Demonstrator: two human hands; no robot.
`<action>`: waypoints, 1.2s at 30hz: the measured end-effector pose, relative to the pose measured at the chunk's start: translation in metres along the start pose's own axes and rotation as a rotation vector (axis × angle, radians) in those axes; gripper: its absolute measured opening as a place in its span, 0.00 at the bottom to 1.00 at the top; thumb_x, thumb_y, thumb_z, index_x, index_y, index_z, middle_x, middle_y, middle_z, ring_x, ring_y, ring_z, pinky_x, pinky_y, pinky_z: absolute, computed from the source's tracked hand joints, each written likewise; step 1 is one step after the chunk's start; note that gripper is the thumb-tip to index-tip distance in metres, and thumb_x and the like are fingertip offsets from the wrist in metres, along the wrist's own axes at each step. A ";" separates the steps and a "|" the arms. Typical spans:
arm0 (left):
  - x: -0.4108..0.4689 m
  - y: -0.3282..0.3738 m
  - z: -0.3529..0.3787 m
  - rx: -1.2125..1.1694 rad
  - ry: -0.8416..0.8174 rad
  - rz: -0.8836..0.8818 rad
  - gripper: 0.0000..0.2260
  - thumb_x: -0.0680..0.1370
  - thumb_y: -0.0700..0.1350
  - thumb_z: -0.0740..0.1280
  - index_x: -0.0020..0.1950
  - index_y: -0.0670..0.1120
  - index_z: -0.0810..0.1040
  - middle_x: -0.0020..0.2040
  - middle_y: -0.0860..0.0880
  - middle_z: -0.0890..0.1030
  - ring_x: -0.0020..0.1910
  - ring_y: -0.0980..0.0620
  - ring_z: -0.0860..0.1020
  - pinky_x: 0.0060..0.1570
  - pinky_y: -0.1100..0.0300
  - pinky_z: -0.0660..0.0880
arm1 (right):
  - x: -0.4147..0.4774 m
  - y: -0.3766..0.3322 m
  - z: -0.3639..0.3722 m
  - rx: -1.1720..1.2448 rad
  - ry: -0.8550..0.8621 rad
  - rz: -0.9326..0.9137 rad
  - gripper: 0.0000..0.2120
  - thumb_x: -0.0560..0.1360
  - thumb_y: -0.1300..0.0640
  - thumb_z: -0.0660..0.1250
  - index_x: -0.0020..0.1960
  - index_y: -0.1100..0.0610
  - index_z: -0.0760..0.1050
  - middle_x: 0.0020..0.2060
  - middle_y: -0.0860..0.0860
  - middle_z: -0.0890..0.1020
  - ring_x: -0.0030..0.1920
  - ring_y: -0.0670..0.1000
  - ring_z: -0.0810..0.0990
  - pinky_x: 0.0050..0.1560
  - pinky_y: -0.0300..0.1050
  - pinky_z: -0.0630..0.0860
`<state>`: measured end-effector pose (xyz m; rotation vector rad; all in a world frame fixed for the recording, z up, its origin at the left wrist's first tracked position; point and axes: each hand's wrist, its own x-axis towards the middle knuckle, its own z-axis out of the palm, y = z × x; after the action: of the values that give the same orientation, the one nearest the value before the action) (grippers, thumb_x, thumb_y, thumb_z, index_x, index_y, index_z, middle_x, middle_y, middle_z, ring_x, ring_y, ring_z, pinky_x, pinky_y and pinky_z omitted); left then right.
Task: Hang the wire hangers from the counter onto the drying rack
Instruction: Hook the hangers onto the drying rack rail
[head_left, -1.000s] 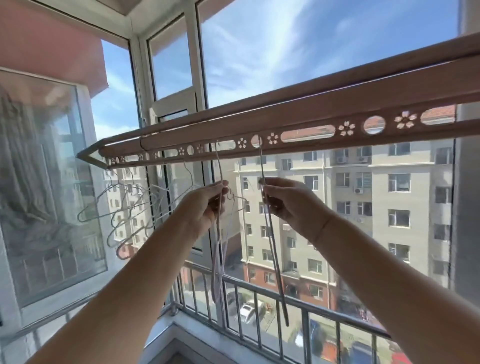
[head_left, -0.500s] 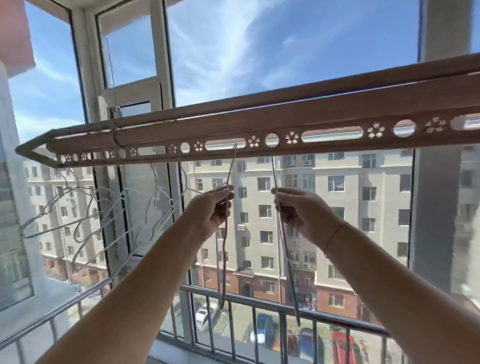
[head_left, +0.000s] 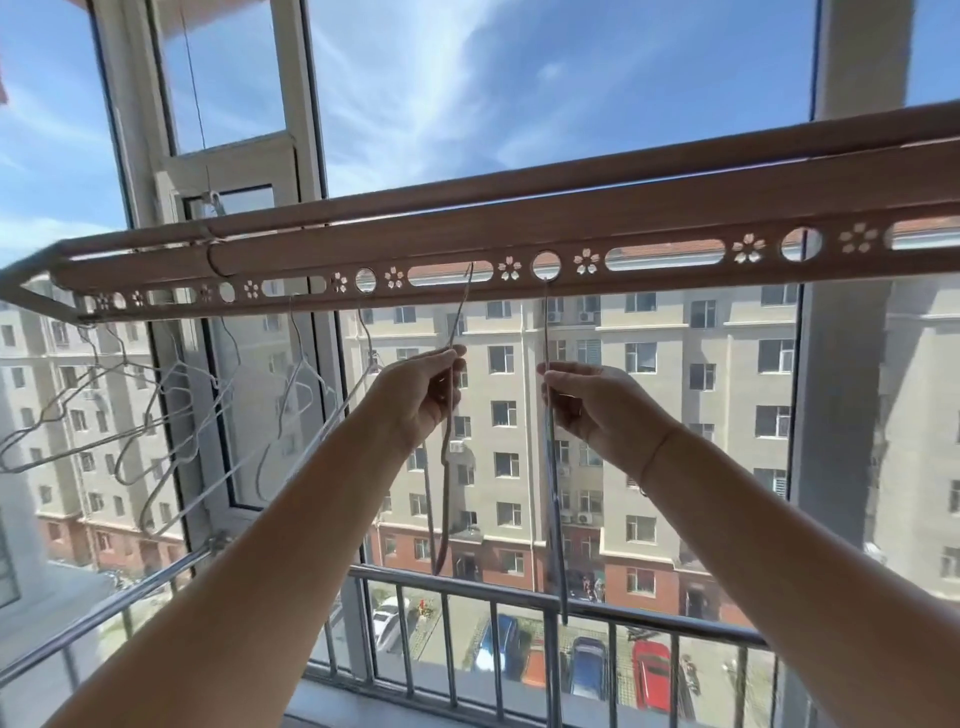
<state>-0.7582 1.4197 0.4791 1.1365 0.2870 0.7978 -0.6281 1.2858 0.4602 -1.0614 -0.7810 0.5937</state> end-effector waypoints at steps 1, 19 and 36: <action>0.000 0.000 -0.001 -0.019 -0.013 -0.006 0.07 0.79 0.36 0.61 0.50 0.37 0.79 0.36 0.47 0.77 0.31 0.56 0.73 0.26 0.68 0.73 | 0.000 0.000 0.000 0.002 0.001 0.001 0.07 0.76 0.68 0.61 0.50 0.63 0.76 0.35 0.54 0.76 0.35 0.47 0.75 0.36 0.36 0.73; 0.006 -0.013 -0.021 -0.031 -0.096 -0.052 0.09 0.80 0.38 0.59 0.50 0.37 0.79 0.34 0.48 0.75 0.28 0.58 0.72 0.27 0.70 0.72 | 0.000 0.007 0.003 0.011 -0.013 -0.030 0.08 0.75 0.68 0.62 0.51 0.61 0.77 0.35 0.53 0.77 0.34 0.47 0.76 0.31 0.35 0.74; 0.004 -0.070 -0.080 -0.074 0.012 -0.031 0.10 0.79 0.46 0.62 0.47 0.41 0.79 0.32 0.50 0.74 0.25 0.59 0.72 0.24 0.70 0.70 | -0.015 0.044 -0.027 -0.206 0.071 -0.111 0.09 0.76 0.60 0.64 0.55 0.60 0.77 0.36 0.51 0.78 0.35 0.47 0.76 0.39 0.37 0.72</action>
<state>-0.7729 1.4650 0.3839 1.0562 0.2820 0.7817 -0.6184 1.2764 0.4080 -1.2125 -0.8460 0.3847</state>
